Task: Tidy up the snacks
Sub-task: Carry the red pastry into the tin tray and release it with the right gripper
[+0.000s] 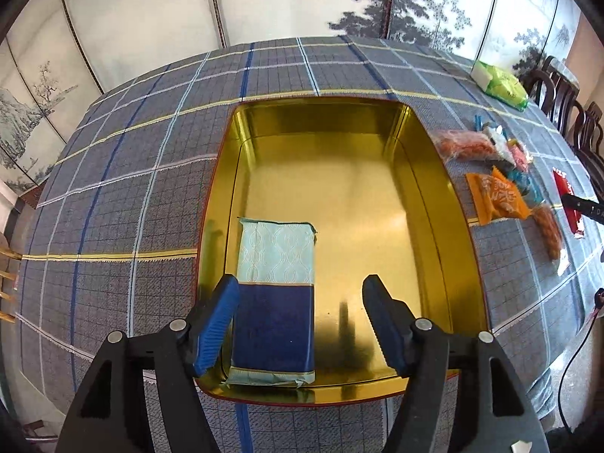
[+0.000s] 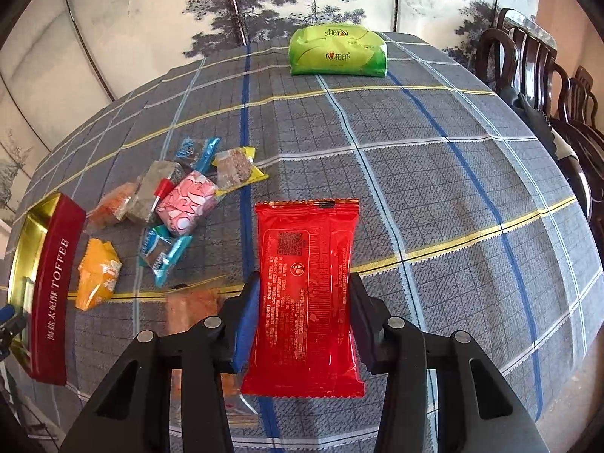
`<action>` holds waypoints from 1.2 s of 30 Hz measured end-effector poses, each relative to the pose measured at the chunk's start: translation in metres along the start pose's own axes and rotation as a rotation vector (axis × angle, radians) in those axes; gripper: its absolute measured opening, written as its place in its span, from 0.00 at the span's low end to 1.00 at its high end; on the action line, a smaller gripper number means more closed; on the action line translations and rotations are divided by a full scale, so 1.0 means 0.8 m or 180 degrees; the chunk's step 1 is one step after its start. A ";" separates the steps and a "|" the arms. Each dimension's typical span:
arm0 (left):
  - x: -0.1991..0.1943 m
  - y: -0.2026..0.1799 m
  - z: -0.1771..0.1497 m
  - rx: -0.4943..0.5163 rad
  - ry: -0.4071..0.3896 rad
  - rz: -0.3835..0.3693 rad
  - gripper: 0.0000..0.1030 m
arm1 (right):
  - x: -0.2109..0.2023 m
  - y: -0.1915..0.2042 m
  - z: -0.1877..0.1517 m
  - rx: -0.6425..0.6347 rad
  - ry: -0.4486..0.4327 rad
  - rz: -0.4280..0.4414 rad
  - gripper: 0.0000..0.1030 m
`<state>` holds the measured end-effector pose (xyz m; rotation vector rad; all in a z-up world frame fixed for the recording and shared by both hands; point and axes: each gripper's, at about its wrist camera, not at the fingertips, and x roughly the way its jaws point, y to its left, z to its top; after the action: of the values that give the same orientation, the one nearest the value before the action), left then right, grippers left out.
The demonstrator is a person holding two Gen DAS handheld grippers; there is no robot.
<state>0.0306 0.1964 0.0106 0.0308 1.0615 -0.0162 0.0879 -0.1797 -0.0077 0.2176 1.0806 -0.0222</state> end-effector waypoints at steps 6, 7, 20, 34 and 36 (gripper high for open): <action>-0.030 0.029 0.005 -0.0414 -0.0257 -0.0017 0.78 | -0.039 0.065 0.007 -0.0126 -0.0159 0.0382 0.44; -0.033 0.036 0.006 -0.0501 -0.0281 -0.0003 0.78 | -0.045 0.084 0.008 -0.0169 -0.0173 0.0481 0.44; -0.064 0.099 -0.022 -0.0931 -0.0310 0.0300 0.79 | -0.045 0.319 -0.016 -0.0639 0.0040 0.1302 0.44; -0.047 0.131 -0.048 -0.1265 -0.0093 0.0251 0.79 | 0.016 0.378 -0.053 -0.0802 0.0487 0.1065 0.44; -0.045 0.129 -0.047 -0.1265 -0.0081 0.0231 0.79 | 0.021 0.377 -0.056 -0.0804 0.0514 0.1020 0.44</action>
<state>-0.0170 0.3007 0.0252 -0.2895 1.0220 0.2593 0.0941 0.1252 0.0073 0.1640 1.1867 0.4232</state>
